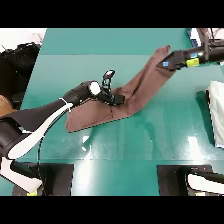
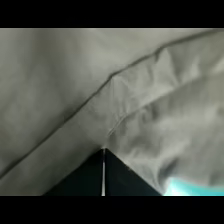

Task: Fold the shirts.

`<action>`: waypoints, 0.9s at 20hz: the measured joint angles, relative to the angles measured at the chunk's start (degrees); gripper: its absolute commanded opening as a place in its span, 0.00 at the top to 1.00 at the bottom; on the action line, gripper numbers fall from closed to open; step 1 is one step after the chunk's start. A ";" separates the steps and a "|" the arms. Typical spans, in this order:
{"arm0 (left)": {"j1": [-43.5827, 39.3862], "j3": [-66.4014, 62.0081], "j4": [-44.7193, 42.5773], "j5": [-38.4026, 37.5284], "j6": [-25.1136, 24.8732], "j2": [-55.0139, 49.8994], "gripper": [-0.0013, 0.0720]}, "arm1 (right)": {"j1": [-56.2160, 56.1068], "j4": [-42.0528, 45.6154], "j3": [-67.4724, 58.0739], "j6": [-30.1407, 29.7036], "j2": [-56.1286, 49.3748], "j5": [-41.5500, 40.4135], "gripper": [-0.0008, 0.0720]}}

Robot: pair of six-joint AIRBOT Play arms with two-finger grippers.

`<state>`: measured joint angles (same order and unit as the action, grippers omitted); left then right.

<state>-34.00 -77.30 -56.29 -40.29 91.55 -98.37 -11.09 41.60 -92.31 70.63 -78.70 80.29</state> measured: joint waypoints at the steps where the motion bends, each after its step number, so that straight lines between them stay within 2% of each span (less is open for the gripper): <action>1: 0.00 0.00 0.00 0.15 0.02 -0.07 0.94 | -2.25 0.00 -0.87 0.28 0.11 -0.66 0.96; 7: 2.58 -0.28 -0.66 -1.40 0.04 1.51 0.94 | -12.85 -0.09 -3.04 0.83 0.13 -6.49 0.96; 10: 8.44 -0.37 -4.20 -4.85 0.04 7.34 0.94 | -18.25 -1.38 -3.23 0.68 -1.55 -9.68 0.96; 13: 17.09 -0.39 -10.38 -8.70 0.07 16.76 0.94 | -25.18 -5.75 -3.34 -2.62 -5.46 -13.79 0.96; 14: 20.17 -0.39 -12.59 -9.99 0.04 20.20 0.94 | -28.00 -7.30 -3.34 -3.82 -7.26 -15.50 0.82; 15: 22.82 -0.39 -14.45 -11.10 0.04 23.21 0.94 | -30.62 -8.55 -3.37 -4.81 -9.05 -17.11 0.42; 16: 25.44 -0.42 -16.13 -12.28 0.04 26.25 0.94 | -33.38 -9.44 -3.37 -5.92 -10.95 -18.32 0.10; 17: 27.58 -0.39 -17.51 -13.38 0.00 28.76 0.94 | -35.60 -10.03 -3.37 -6.84 -12.61 -19.23 0.04; 18: 29.79 -0.42 -18.64 -14.21 -0.13 31.15 0.94 | -37.68 -10.54 -3.37 -7.58 -14.23 -19.82 0.04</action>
<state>-4.21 -77.71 -74.94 -54.50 91.42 -67.22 -48.77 31.07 -95.68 63.05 -92.92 60.47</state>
